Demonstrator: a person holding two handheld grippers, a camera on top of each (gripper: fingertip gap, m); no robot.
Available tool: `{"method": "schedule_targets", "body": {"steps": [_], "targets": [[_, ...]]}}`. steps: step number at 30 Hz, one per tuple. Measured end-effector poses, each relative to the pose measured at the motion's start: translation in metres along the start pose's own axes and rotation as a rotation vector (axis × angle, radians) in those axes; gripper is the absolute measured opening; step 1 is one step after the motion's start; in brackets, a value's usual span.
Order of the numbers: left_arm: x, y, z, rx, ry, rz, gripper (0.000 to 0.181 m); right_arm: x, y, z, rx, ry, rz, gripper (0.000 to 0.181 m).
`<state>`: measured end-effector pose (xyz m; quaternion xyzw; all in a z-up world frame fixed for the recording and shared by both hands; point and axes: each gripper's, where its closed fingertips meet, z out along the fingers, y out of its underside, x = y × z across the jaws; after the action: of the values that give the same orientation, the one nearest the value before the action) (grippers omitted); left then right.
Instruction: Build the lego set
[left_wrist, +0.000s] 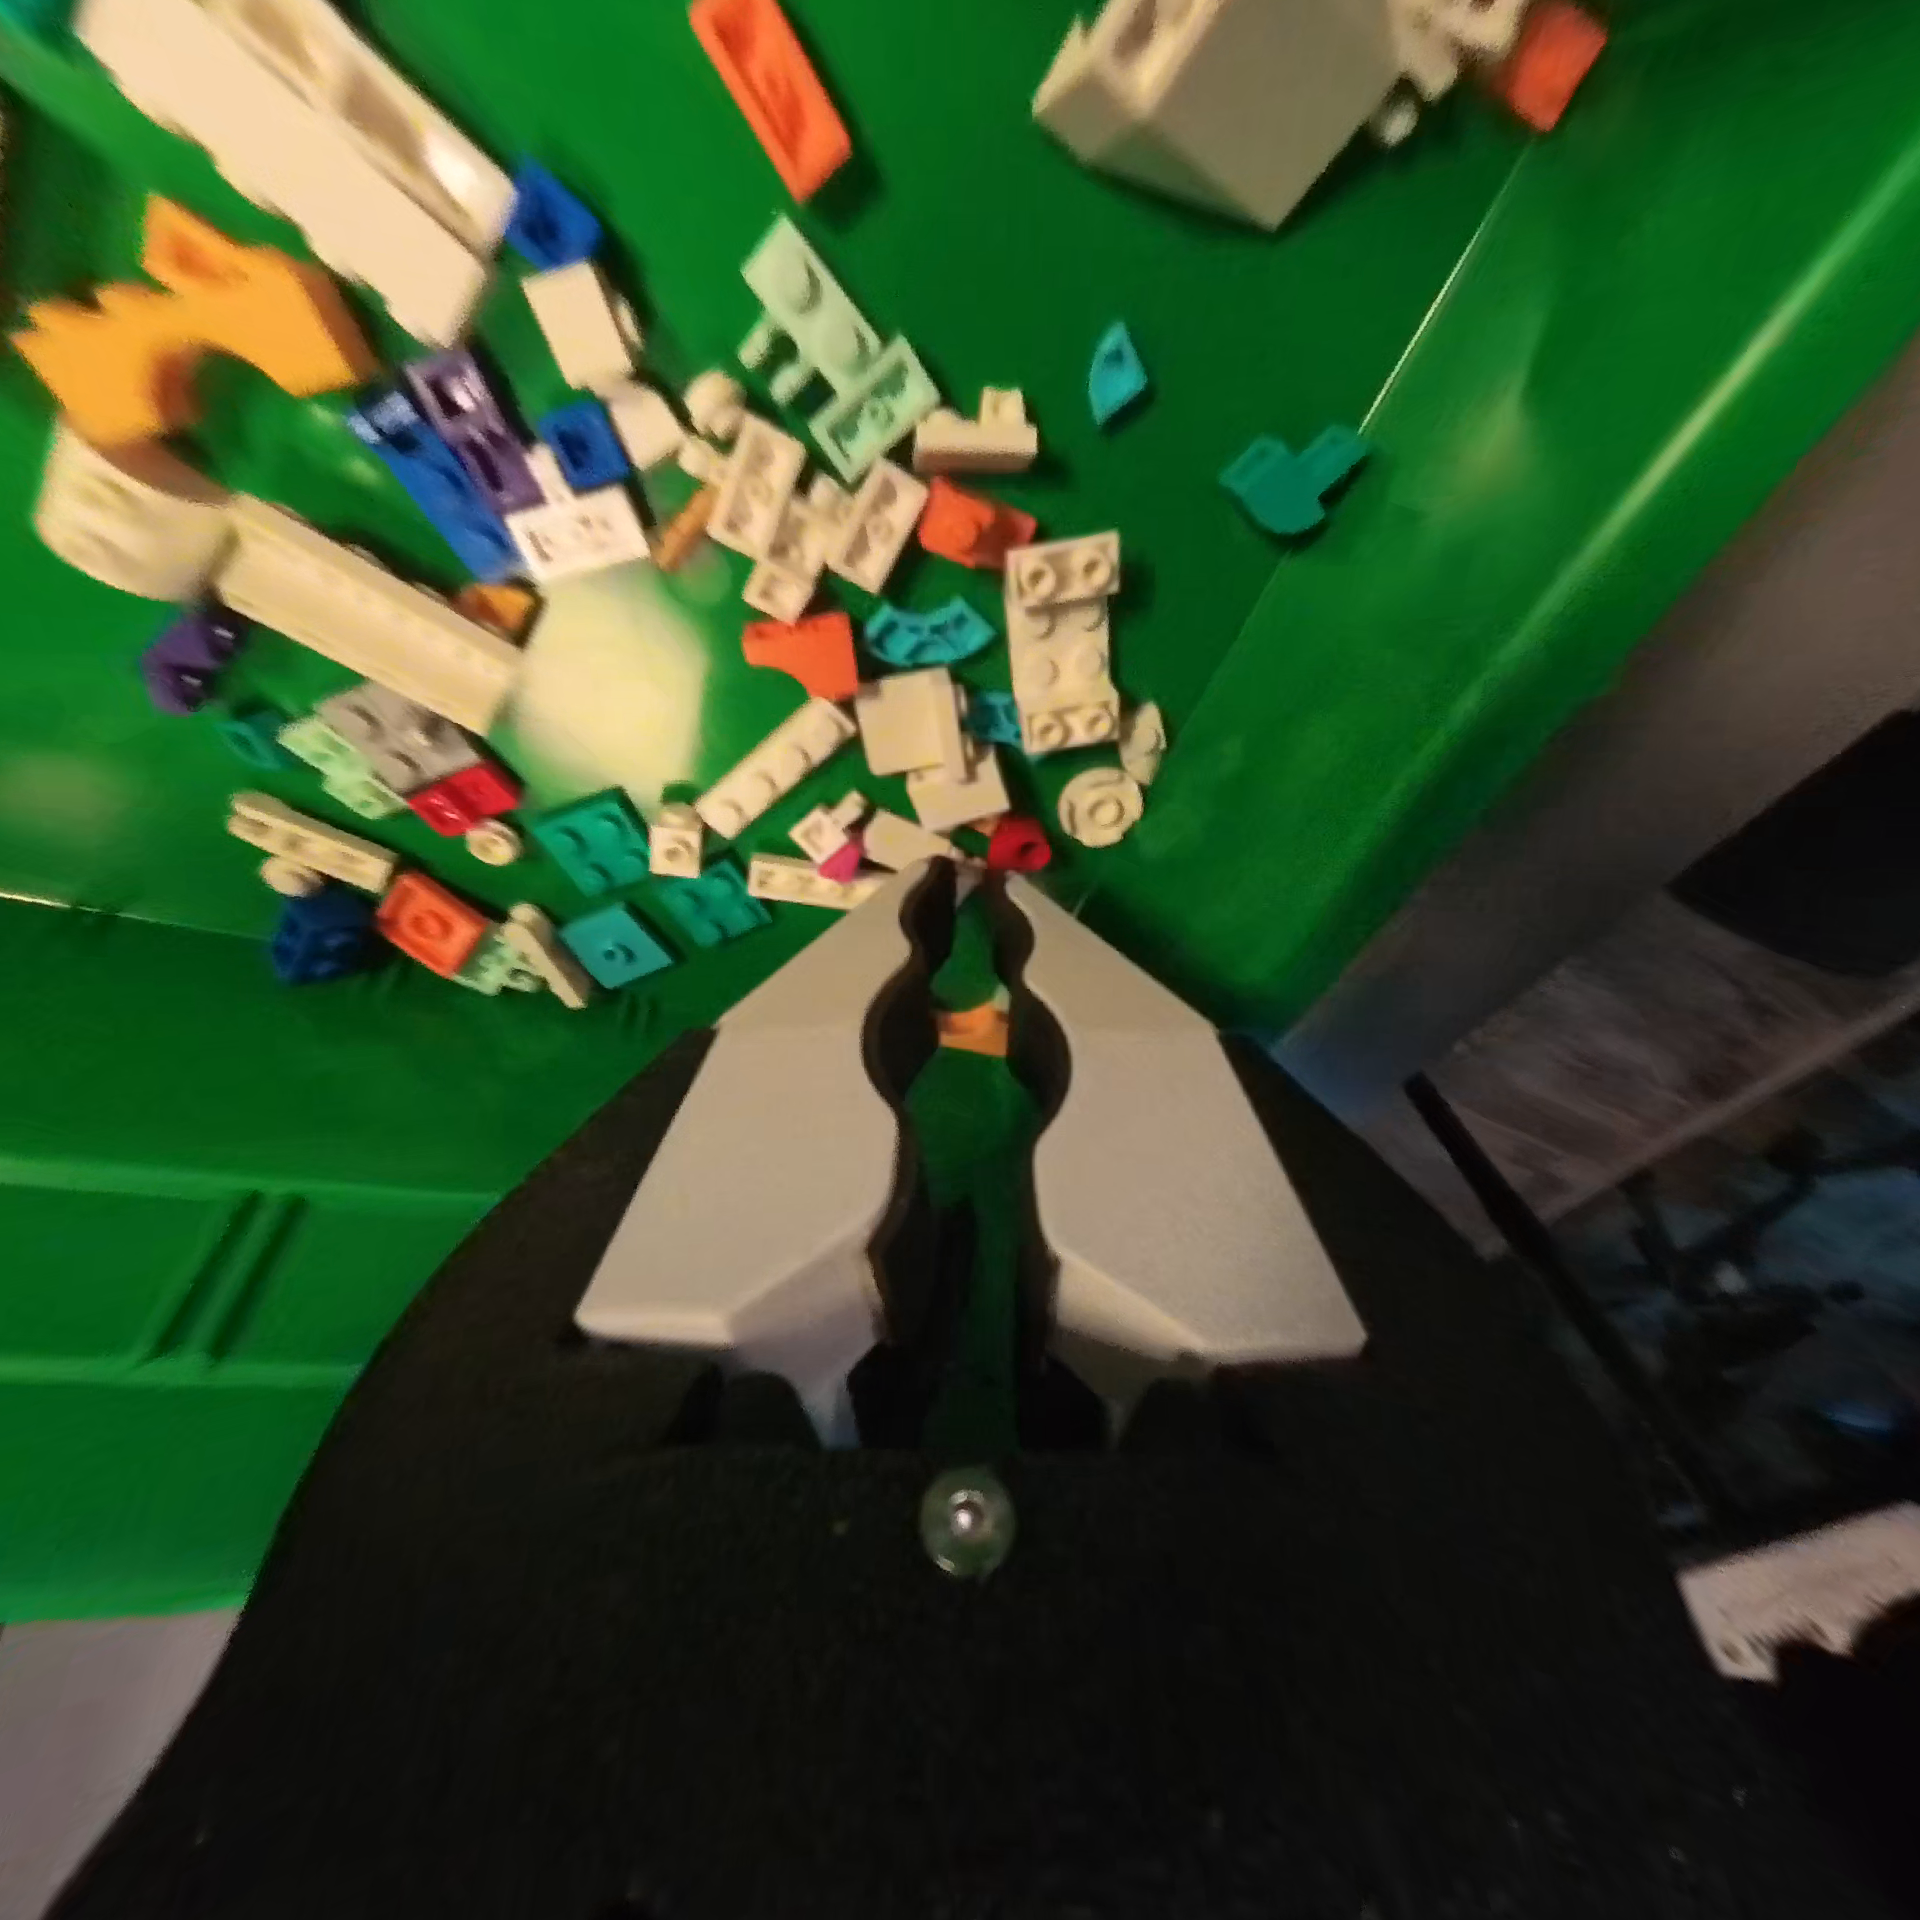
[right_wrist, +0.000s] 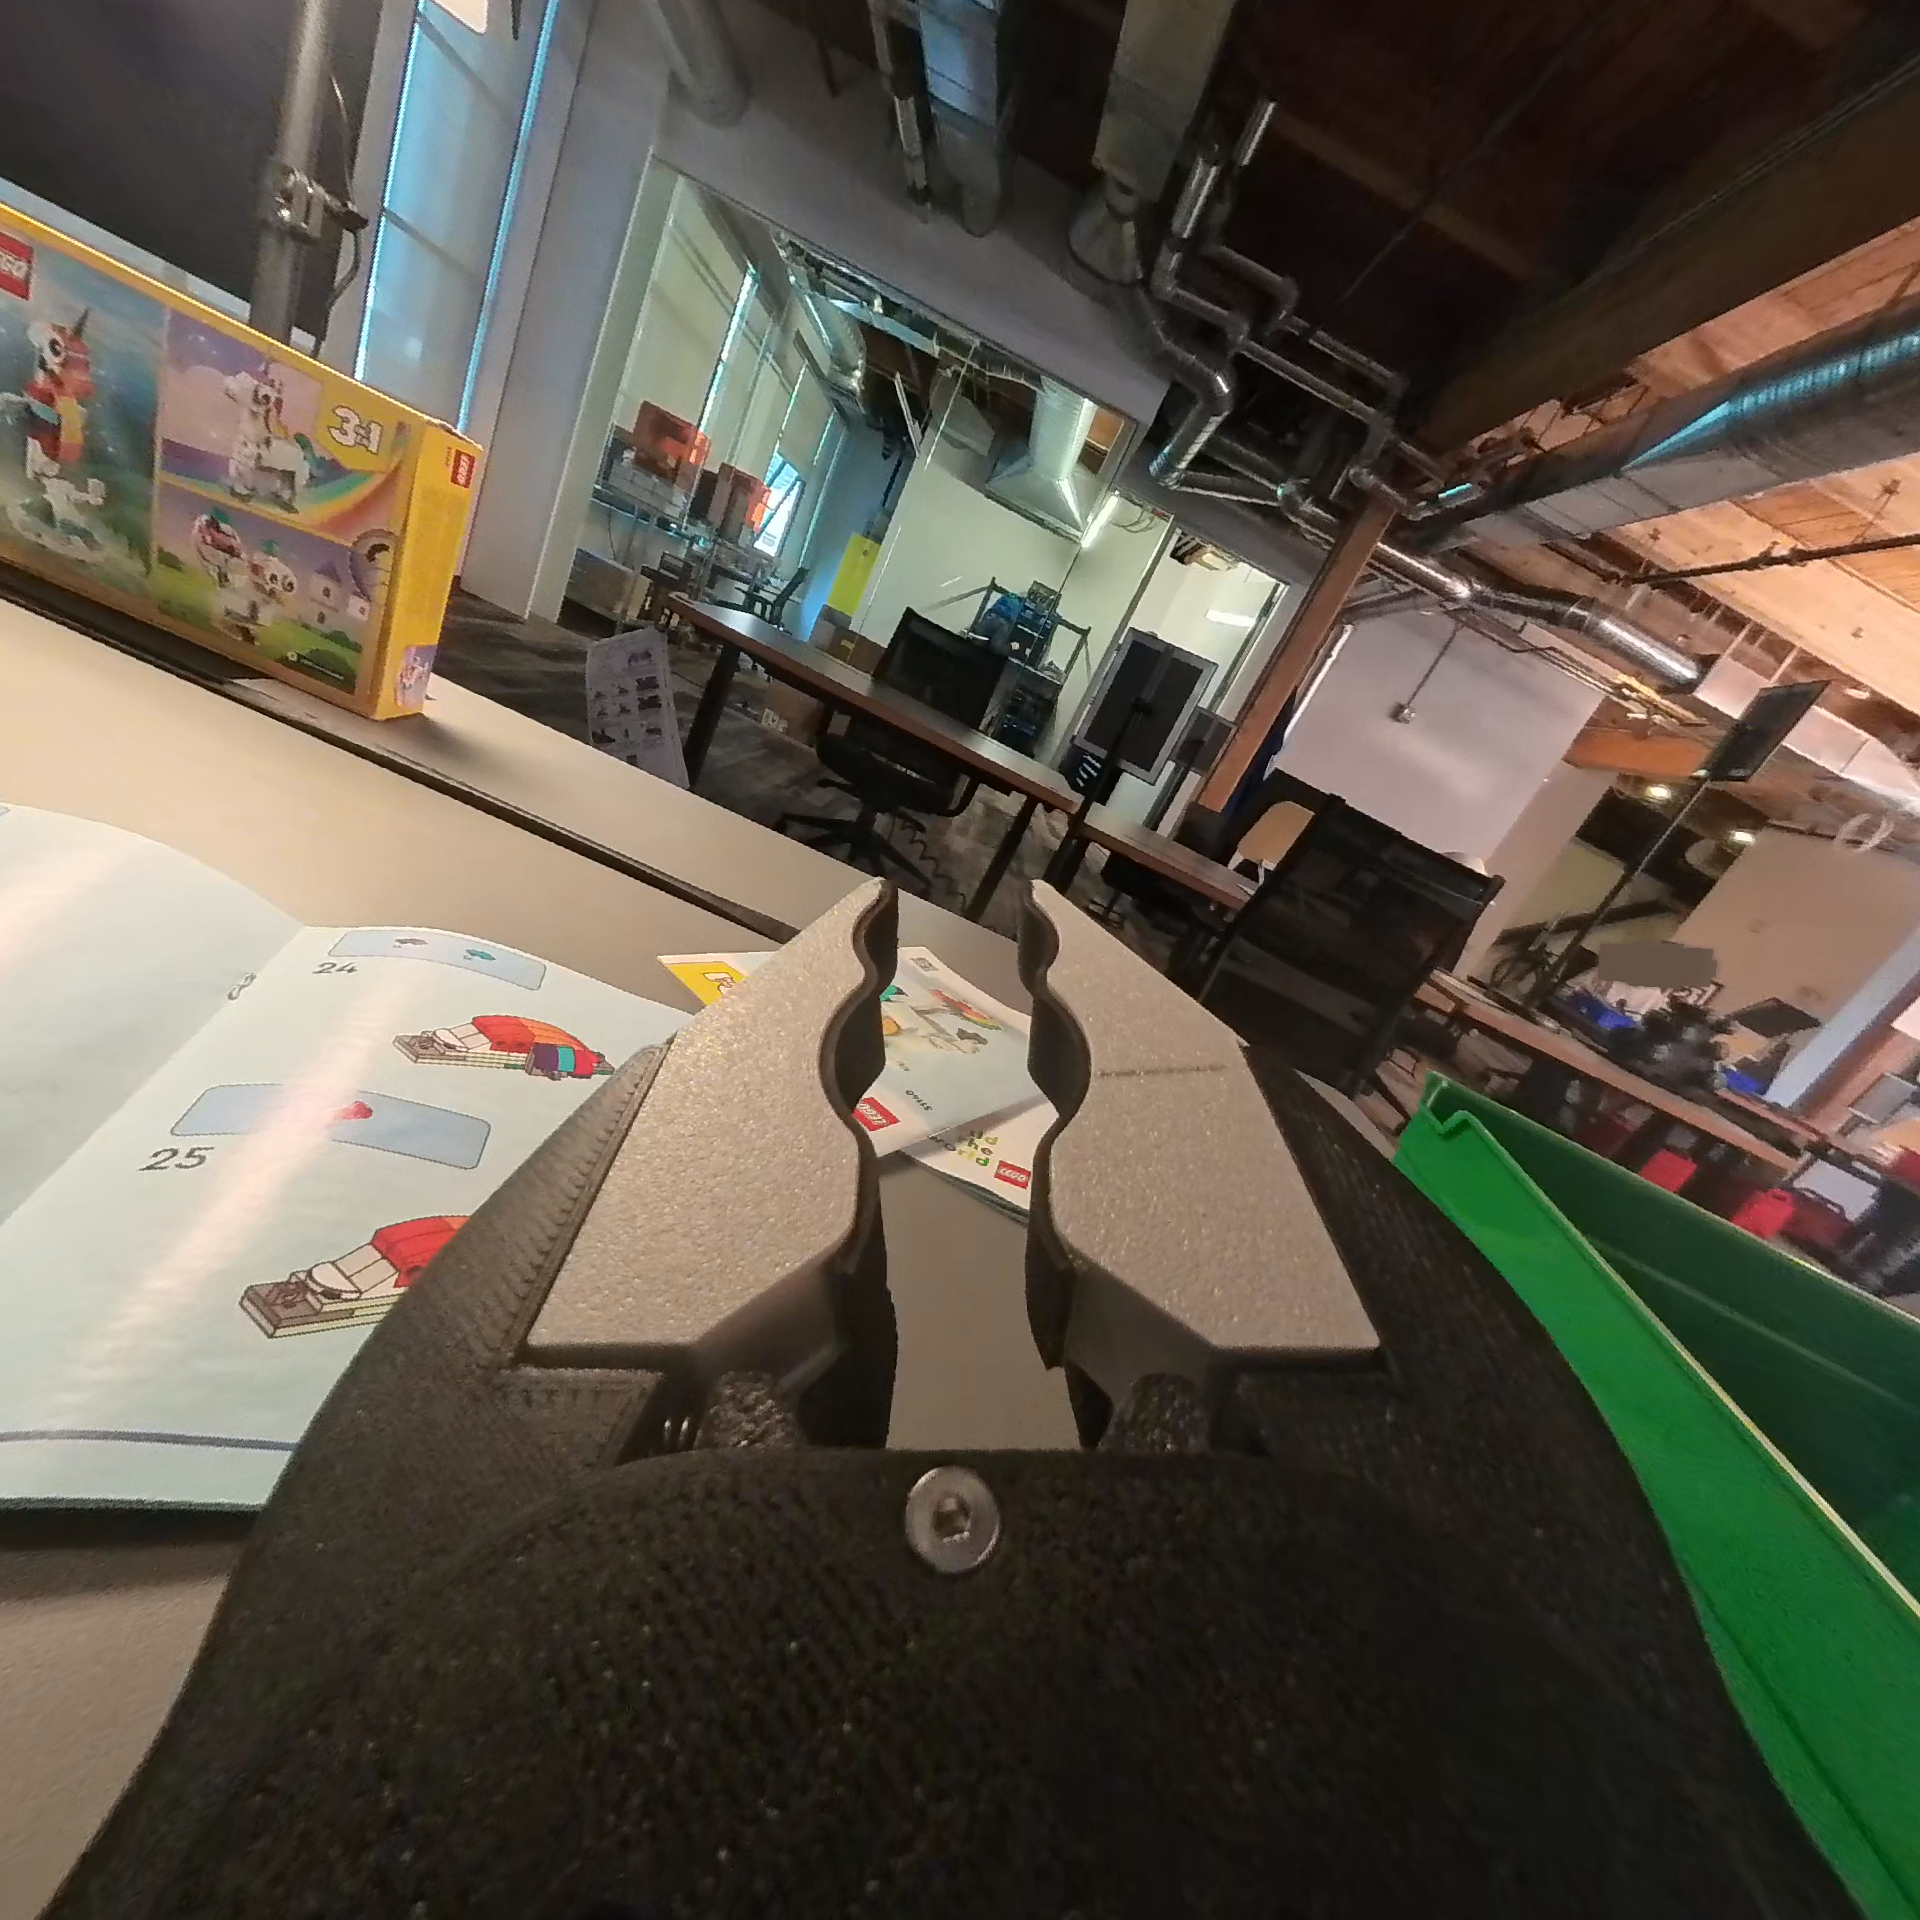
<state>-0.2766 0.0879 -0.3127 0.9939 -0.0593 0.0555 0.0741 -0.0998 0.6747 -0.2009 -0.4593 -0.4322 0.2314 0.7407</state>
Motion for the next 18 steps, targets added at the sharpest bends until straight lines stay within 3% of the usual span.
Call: {"method": "schedule_targets", "body": {"steps": [6, 18], "targets": [[0.007, -0.005, -0.007, 0.13, 0.048, 0.008, 0.01, 0.001, 0.0, 0.0, 0.001, -0.001, 0.012, 0.021], [0.011, 0.001, 0.005, 0.098, 0.052, 0.024, 0.012, 0.0, 0.0, 0.0, 0.002, -0.005, 0.012, 0.021]]}}
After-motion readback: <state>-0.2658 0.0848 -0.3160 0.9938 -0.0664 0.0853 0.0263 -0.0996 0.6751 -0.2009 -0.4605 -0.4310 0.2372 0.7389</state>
